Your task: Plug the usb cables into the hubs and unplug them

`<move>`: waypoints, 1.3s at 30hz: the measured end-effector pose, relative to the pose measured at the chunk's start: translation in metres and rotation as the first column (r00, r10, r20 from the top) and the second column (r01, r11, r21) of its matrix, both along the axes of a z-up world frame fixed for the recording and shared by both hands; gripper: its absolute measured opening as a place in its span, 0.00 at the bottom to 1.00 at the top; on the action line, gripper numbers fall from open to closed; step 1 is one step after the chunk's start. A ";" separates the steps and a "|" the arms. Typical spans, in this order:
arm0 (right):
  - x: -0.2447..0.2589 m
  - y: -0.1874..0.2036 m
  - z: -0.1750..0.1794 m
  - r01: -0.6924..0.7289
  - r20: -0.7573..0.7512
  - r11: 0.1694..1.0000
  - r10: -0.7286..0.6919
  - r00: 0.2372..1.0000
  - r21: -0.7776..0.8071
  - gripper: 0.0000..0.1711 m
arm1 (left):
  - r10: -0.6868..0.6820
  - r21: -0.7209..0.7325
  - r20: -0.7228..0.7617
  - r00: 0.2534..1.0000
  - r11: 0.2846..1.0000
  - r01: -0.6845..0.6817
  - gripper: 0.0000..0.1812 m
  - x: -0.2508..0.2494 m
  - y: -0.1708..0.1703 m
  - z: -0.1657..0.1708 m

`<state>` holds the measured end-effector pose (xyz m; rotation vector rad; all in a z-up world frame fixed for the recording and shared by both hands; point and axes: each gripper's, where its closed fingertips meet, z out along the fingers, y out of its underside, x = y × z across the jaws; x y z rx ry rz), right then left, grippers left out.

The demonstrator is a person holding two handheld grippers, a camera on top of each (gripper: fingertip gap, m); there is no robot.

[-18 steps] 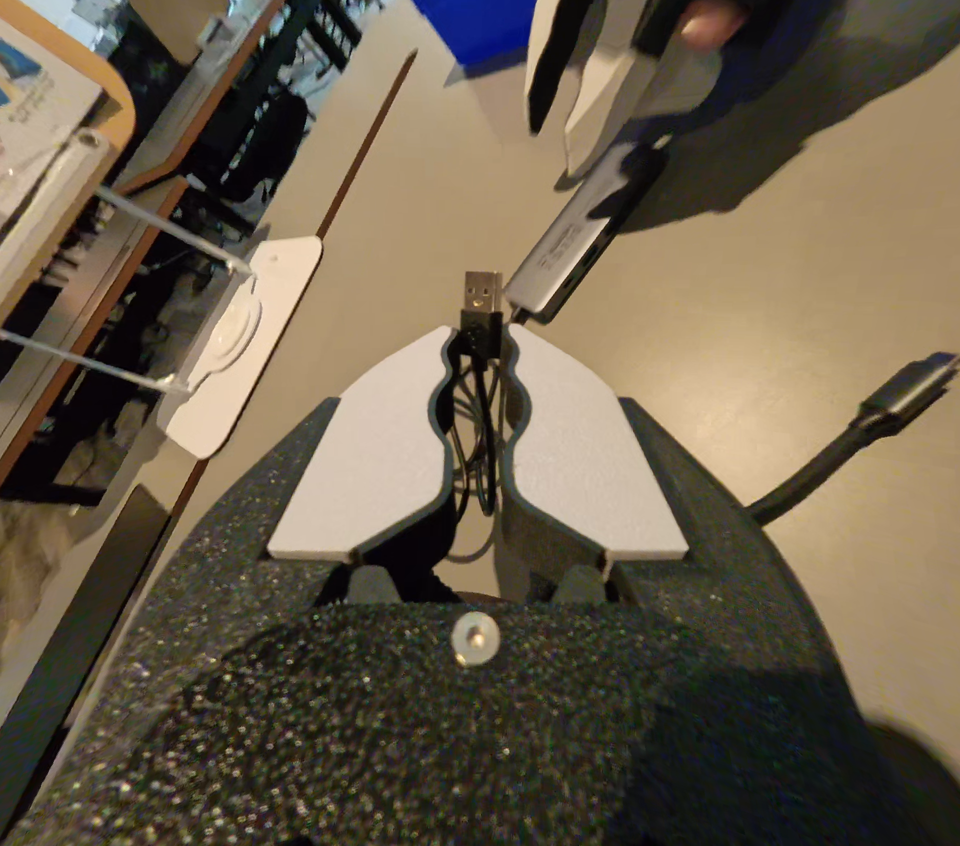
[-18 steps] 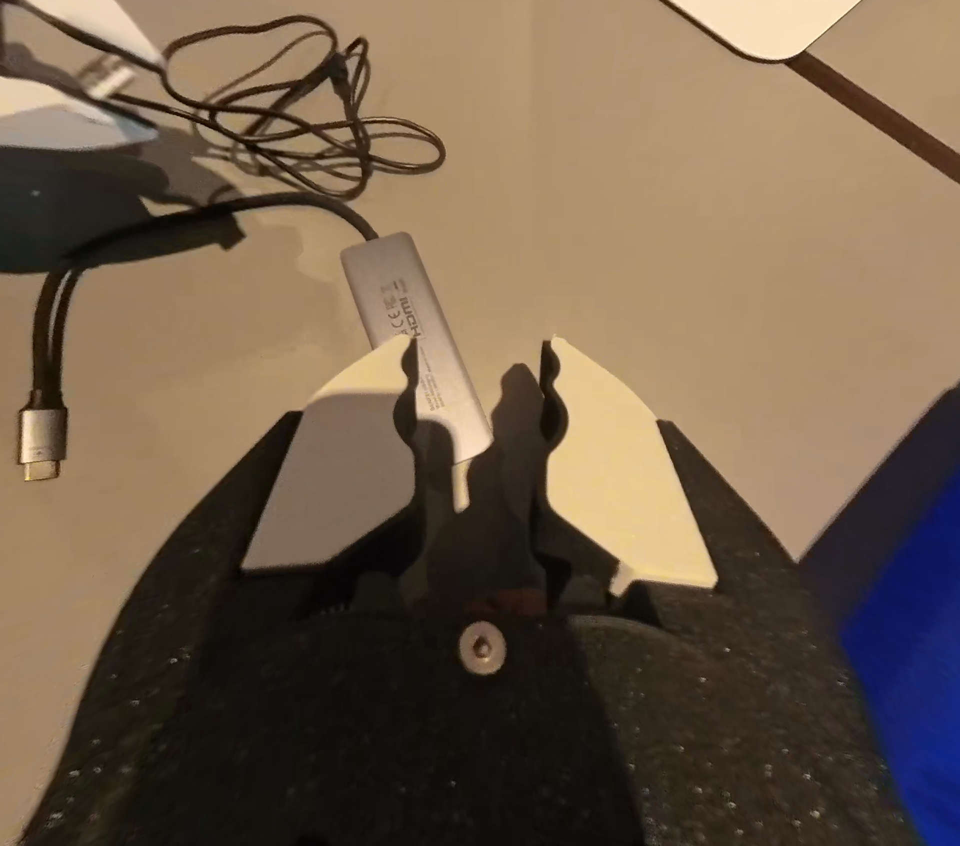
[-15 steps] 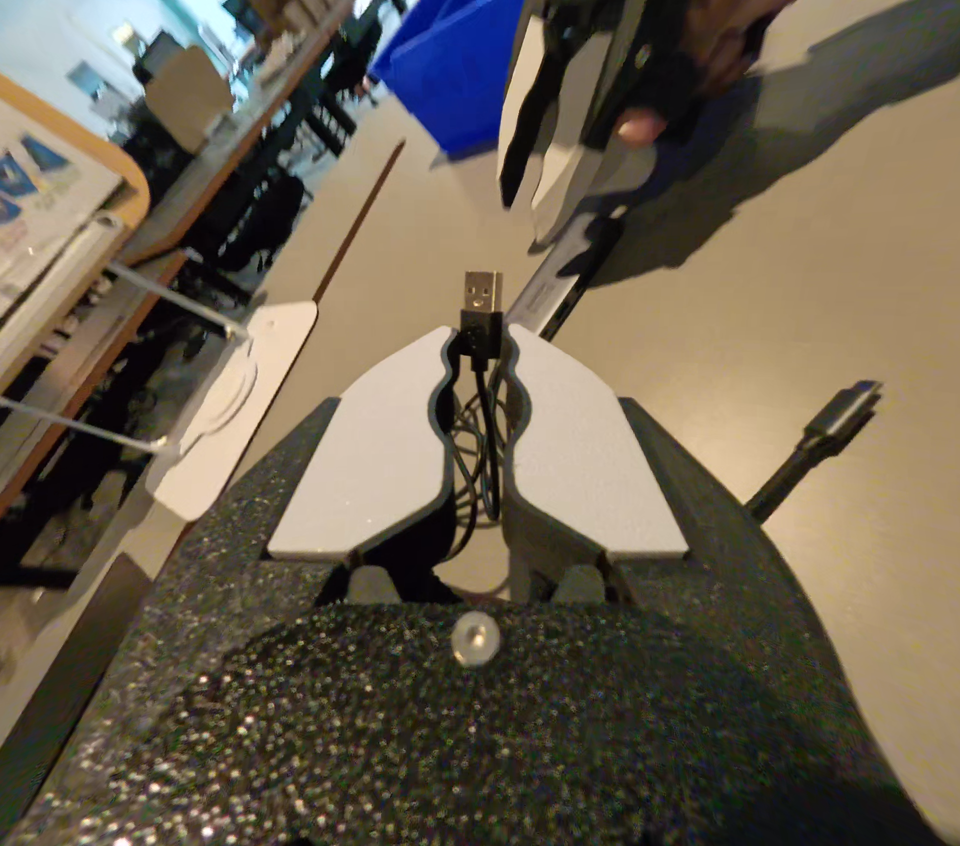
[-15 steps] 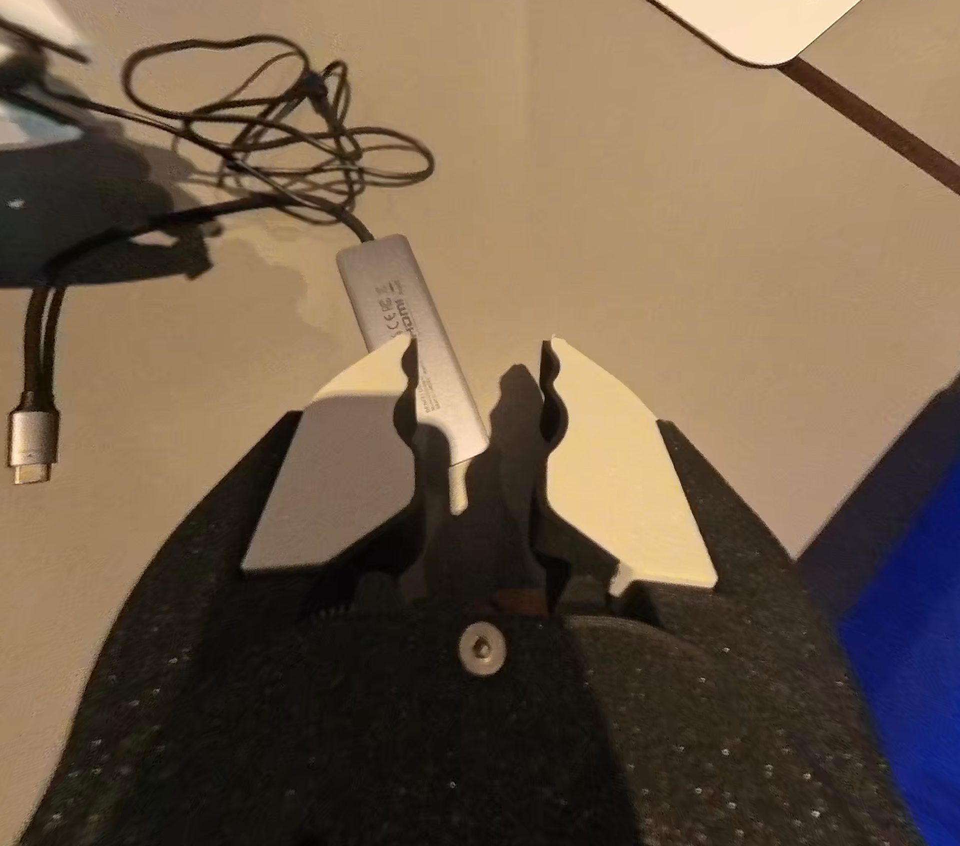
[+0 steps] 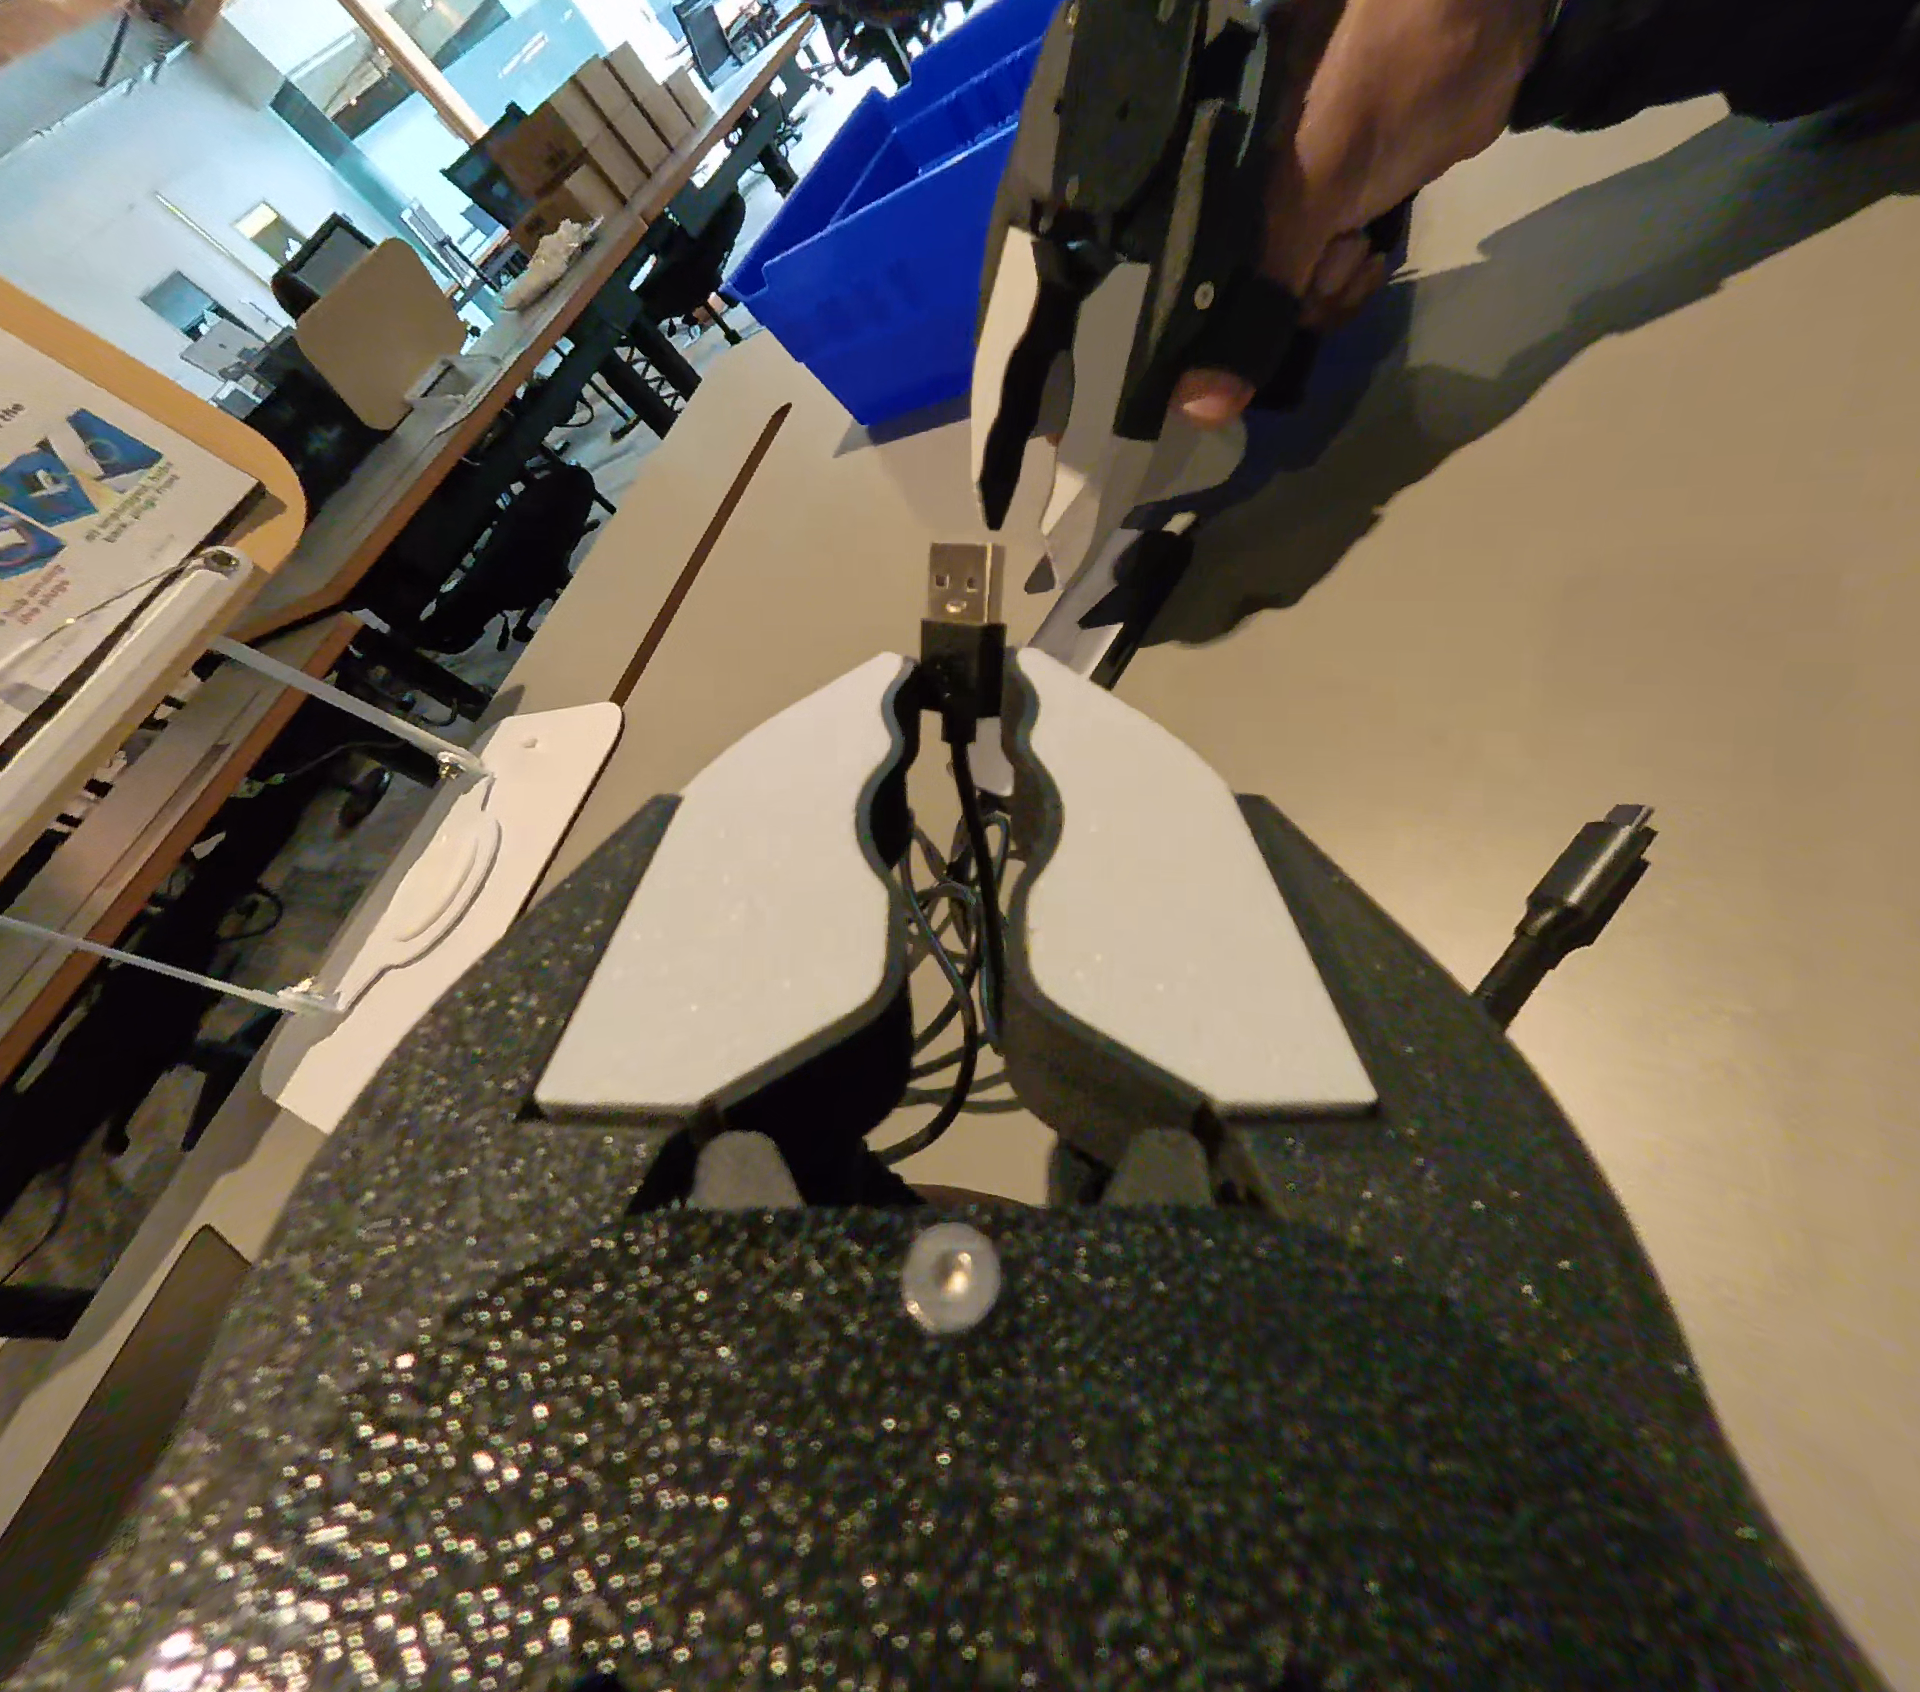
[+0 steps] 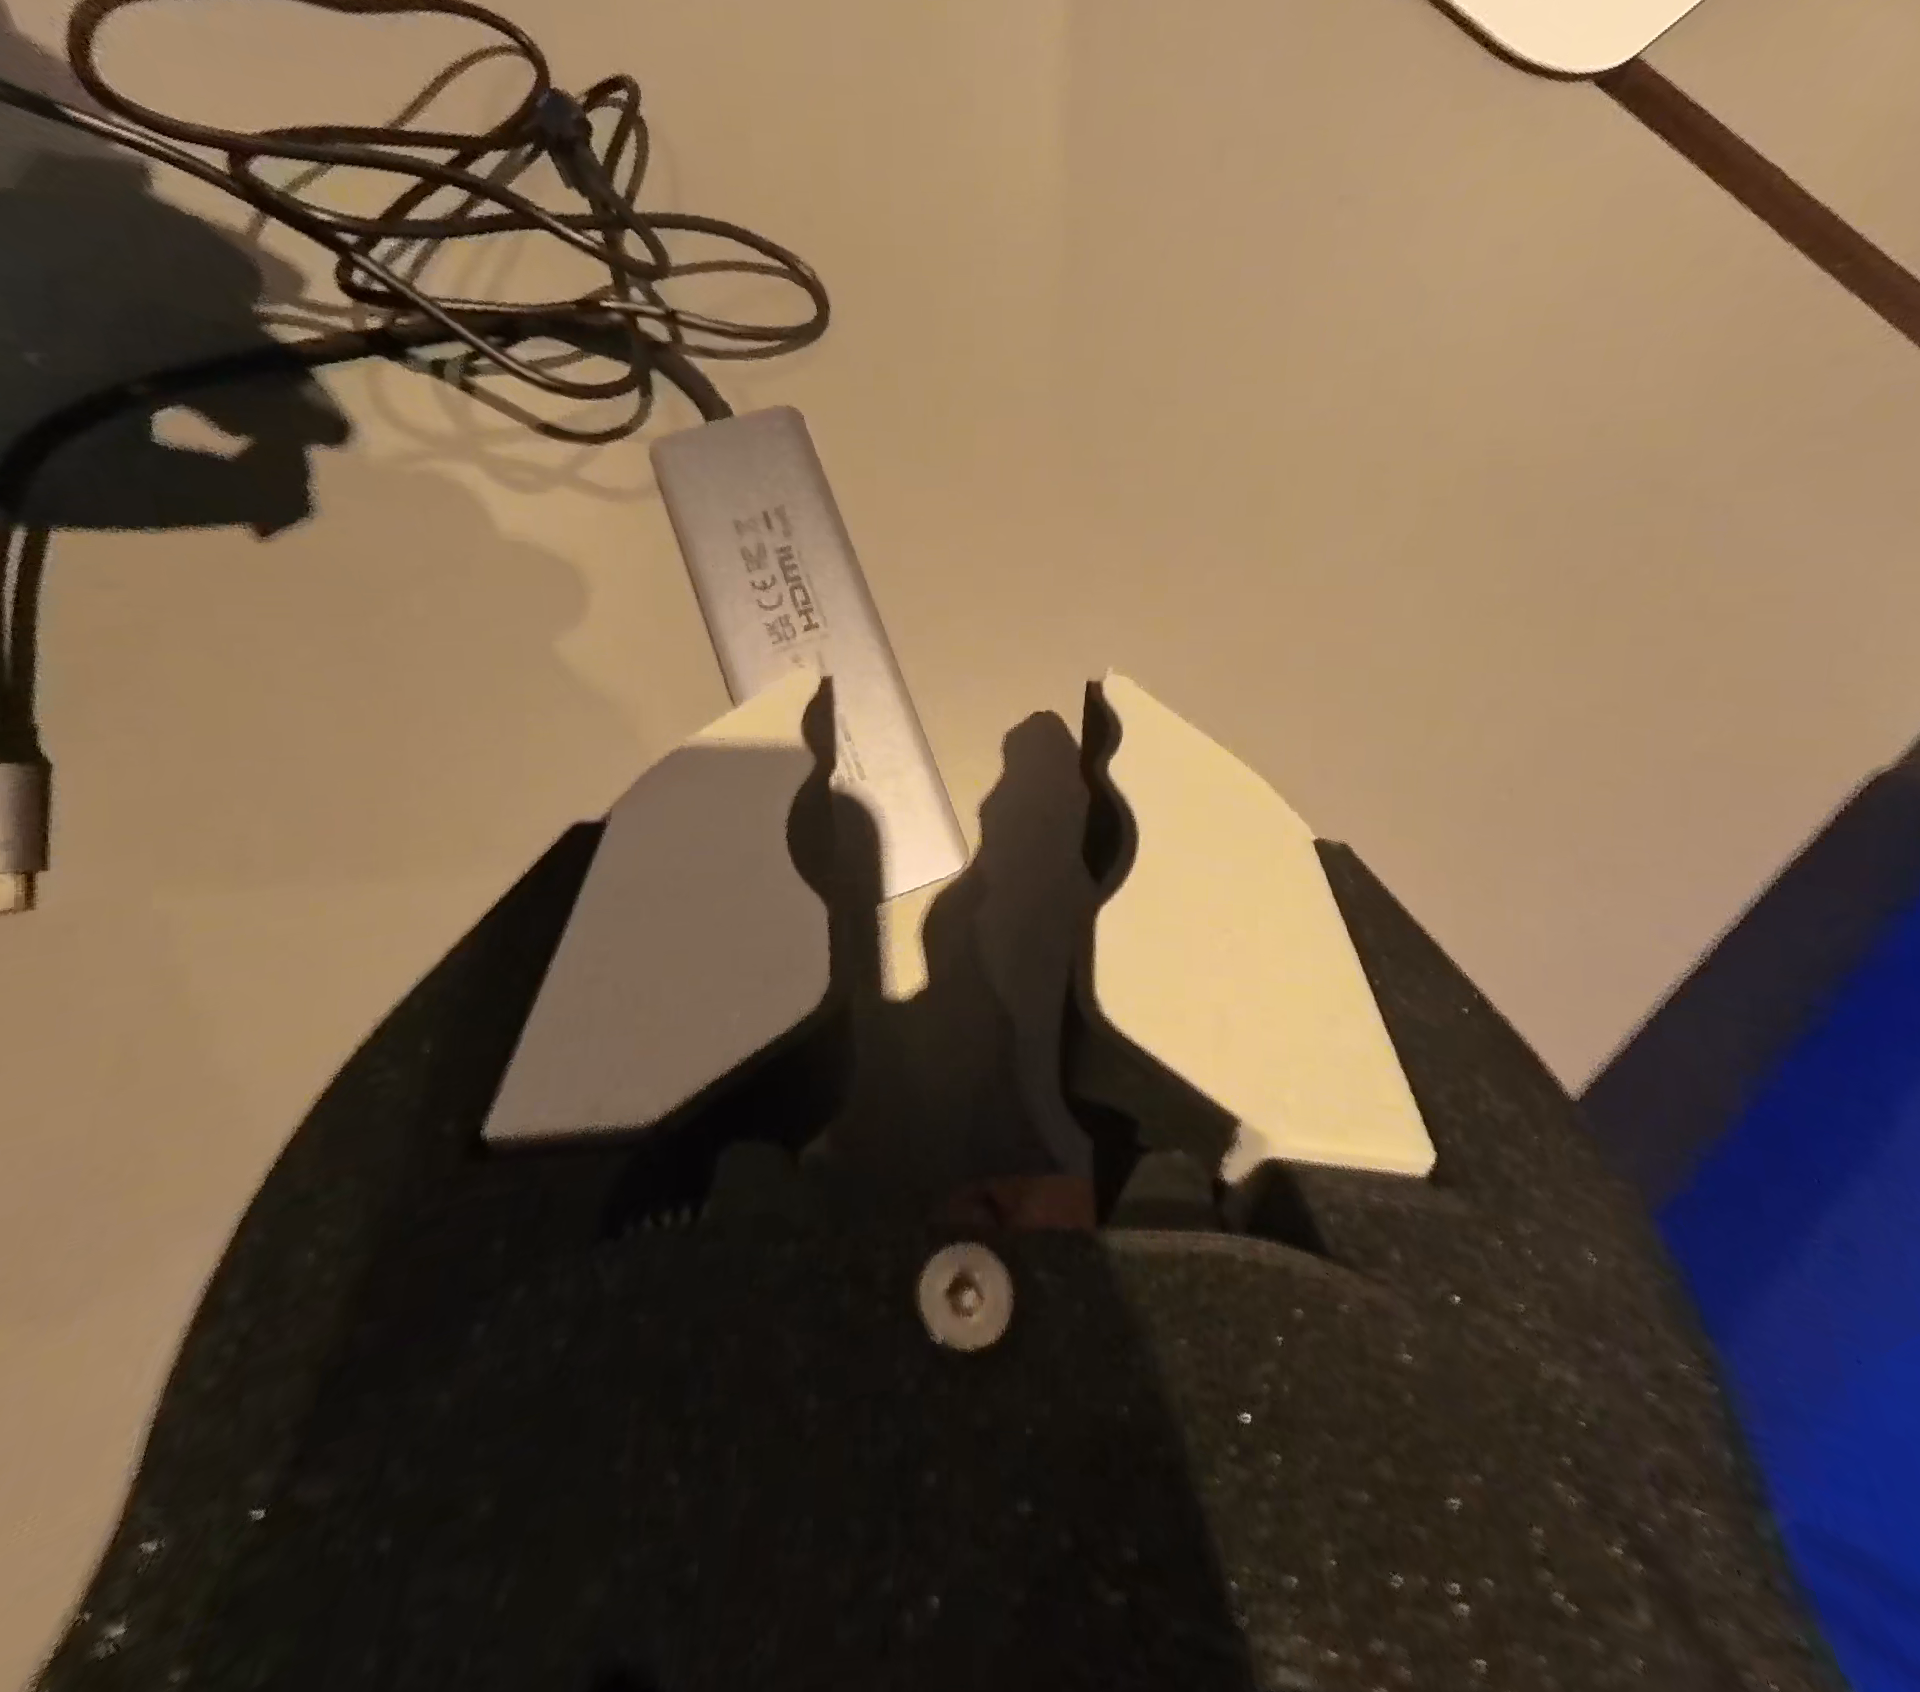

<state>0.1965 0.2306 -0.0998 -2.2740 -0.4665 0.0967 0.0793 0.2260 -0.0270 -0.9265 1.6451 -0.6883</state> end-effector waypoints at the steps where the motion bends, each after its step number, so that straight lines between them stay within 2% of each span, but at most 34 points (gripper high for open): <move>1: 0.000 -0.001 -0.002 -0.005 0.004 1.000 0.005 1.000 -0.009 0.27 | 0.001 0.003 -0.003 1.000 1.000 -0.001 0.08 0.000 0.000 0.000; 4: -0.001 -0.005 -0.011 -0.034 0.026 0.998 0.035 0.999 -0.055 0.28 | 0.012 0.023 -0.029 1.000 1.000 -0.011 0.08 0.000 0.001 -0.005; 9: -0.005 -0.006 -0.013 -0.077 0.036 0.996 0.079 0.996 -0.047 0.28 | 0.029 0.065 -0.081 0.996 0.998 -0.023 0.08 0.002 0.002 -0.015; 17: -0.012 -0.011 -0.016 -0.122 -0.001 0.990 0.122 0.993 -0.076 0.29 | 0.041 0.080 -0.096 0.995 0.996 -0.034 0.08 0.002 0.004 -0.018; 26: -0.020 -0.015 -0.017 -0.145 0.029 0.986 0.148 0.989 -0.086 0.21 | 0.048 0.107 -0.125 0.991 0.994 -0.035 0.08 0.003 0.003 -0.025; 28: -0.020 -0.019 -0.025 -0.156 0.061 0.979 0.165 0.984 -0.129 0.22 | 0.050 0.111 -0.133 0.990 0.993 -0.036 0.08 0.003 0.004 -0.026; 39: -0.027 -0.014 -0.025 -0.122 0.077 0.985 0.132 0.988 -0.122 0.21 | 0.059 0.118 -0.230 0.971 0.992 -0.032 0.08 0.005 -0.001 -0.044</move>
